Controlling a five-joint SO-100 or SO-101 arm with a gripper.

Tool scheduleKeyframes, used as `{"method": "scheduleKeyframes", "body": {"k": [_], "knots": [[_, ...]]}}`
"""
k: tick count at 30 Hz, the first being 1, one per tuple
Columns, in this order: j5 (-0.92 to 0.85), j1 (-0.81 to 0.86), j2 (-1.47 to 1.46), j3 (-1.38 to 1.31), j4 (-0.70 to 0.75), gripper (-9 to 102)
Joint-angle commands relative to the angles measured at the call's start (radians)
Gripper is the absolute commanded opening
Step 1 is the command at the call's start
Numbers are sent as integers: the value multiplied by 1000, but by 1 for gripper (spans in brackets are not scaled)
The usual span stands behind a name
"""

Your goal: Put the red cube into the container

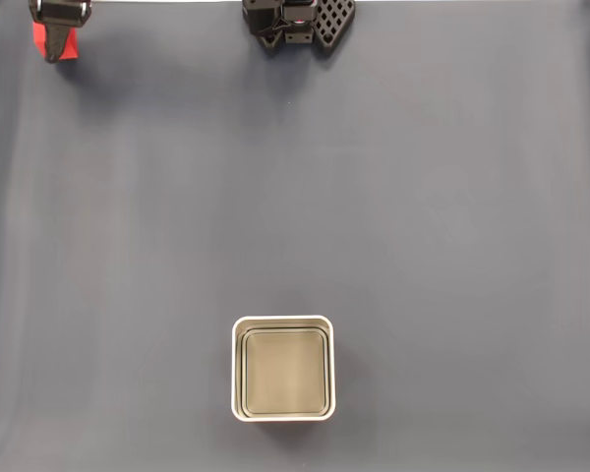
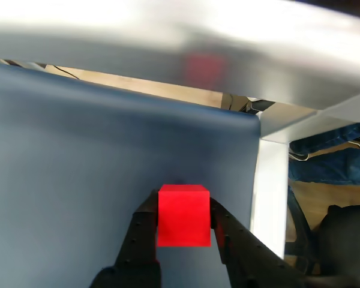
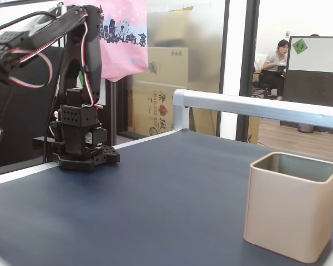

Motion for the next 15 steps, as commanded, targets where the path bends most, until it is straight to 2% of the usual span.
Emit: {"method": "scheduleKeyframes", "body": {"k": [1,9,15], "knots": [[29,-54,87,-89,71,0],[55,-247,198,-172,138,0],[95,-472,233,-236,150,0]]}}
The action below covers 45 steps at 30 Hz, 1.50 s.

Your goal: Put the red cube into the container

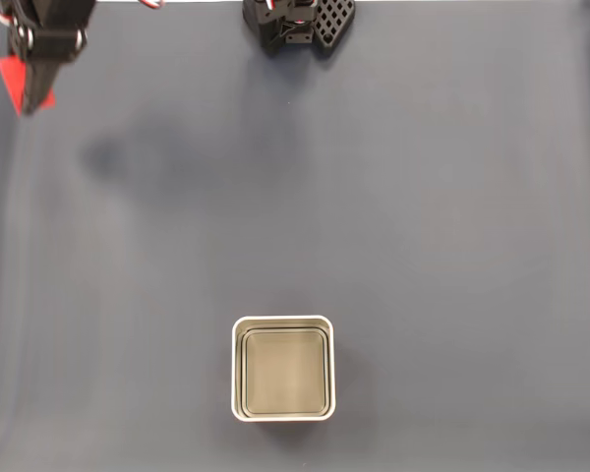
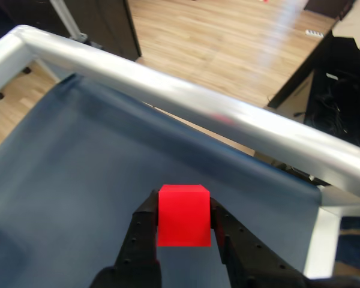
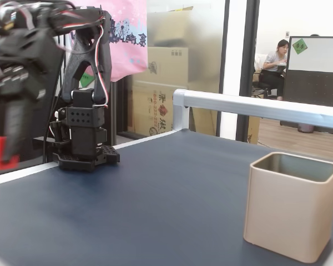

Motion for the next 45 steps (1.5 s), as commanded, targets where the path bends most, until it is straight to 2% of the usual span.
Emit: {"method": "scheduleKeyframes", "body": {"k": [1,11,19,34,45], "knots": [[23,-117,43,-81,8,0],[40,-497,5,-176,-17,0],[29,-710,-86,-288,-66,0],[-8,-923,-279,-403,-170,0],[-5,-985,-371,-436,-229,0]]}}
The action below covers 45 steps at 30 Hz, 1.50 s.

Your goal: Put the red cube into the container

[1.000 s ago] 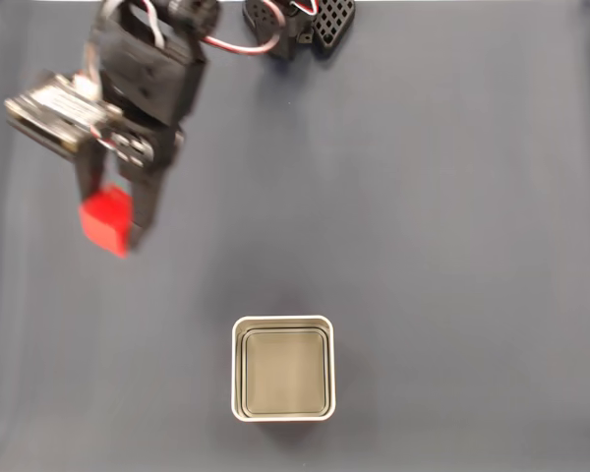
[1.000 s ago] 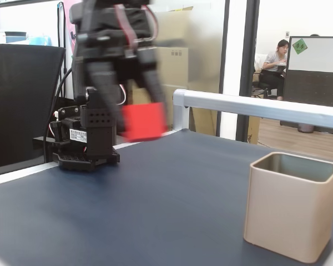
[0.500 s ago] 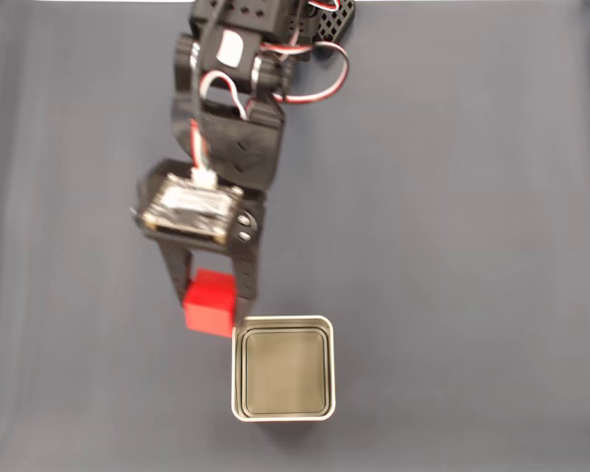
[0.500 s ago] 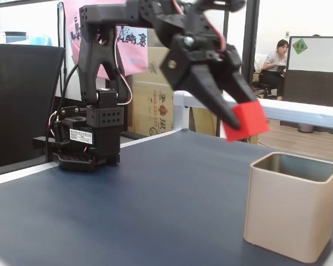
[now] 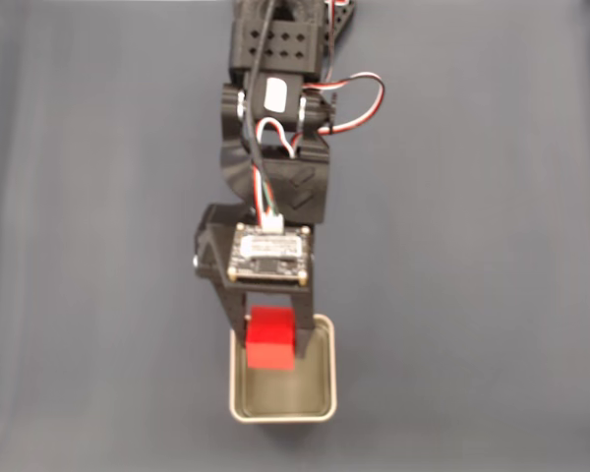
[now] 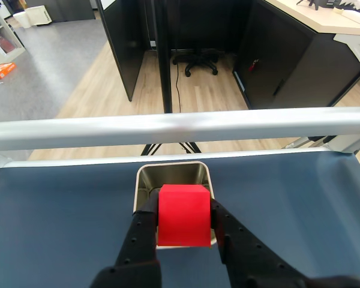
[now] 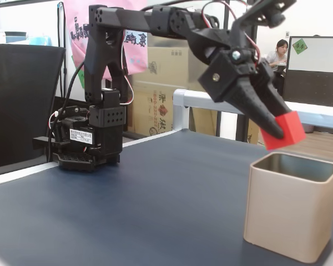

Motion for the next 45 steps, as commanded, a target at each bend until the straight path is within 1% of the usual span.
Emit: {"method": "scheduleKeyframes", "body": {"k": [1,9,22,28,30,33,38,41,45], "knots": [[2,-6,2,-58,-37,0],[23,2,-15,-58,-91,1],[23,2,-41,-51,-92,2],[28,5,-52,-48,-92,4],[28,5,-52,-48,-92,7],[28,5,-54,-48,-92,14],[28,8,-54,-43,-92,21],[12,9,-54,-37,-92,24],[11,12,-52,-34,-92,25]]}}
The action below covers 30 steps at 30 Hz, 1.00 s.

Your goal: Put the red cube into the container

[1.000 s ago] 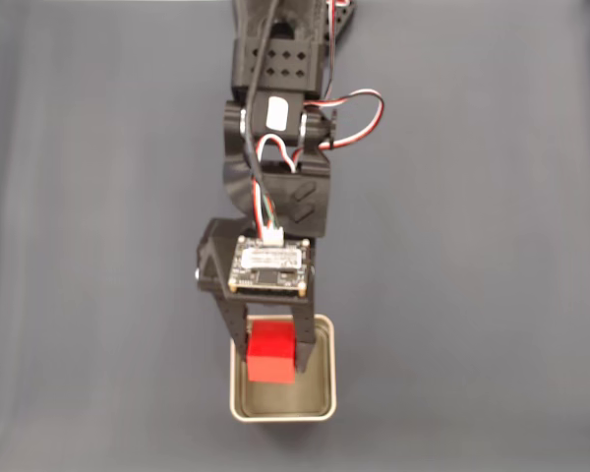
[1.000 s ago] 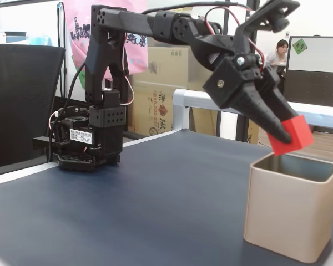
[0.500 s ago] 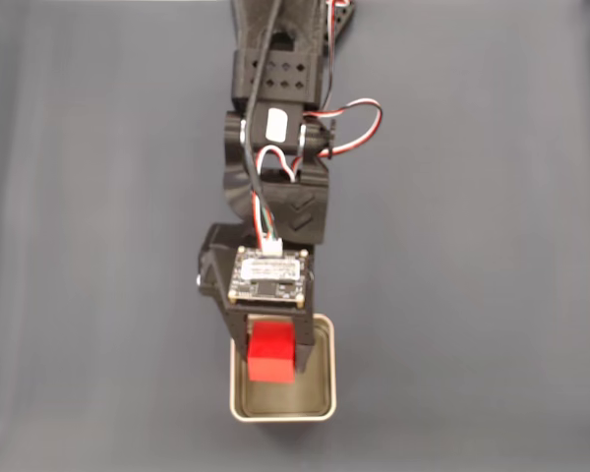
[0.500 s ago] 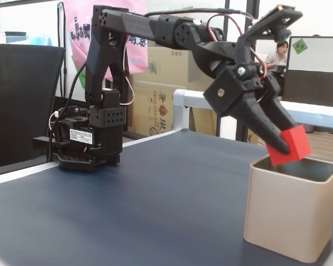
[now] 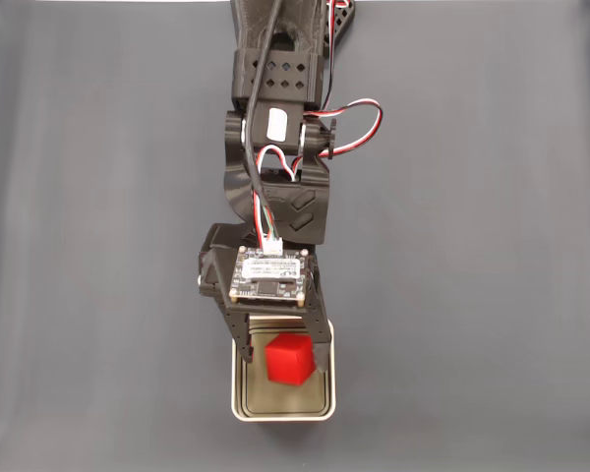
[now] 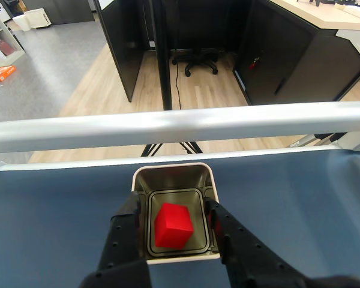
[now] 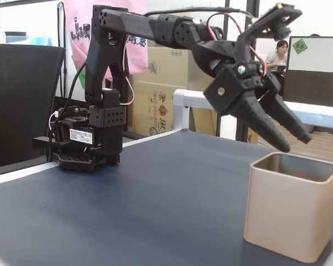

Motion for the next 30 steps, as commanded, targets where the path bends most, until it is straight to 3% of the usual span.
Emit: {"method": "scheduleKeyframes", "body": {"k": [1,21,28,30], "knots": [[-6,11,15,-32,-21,25],[-9,14,43,-12,-21,26],[9,9,169,106,-72,2],[14,8,241,181,-98,0]]}}
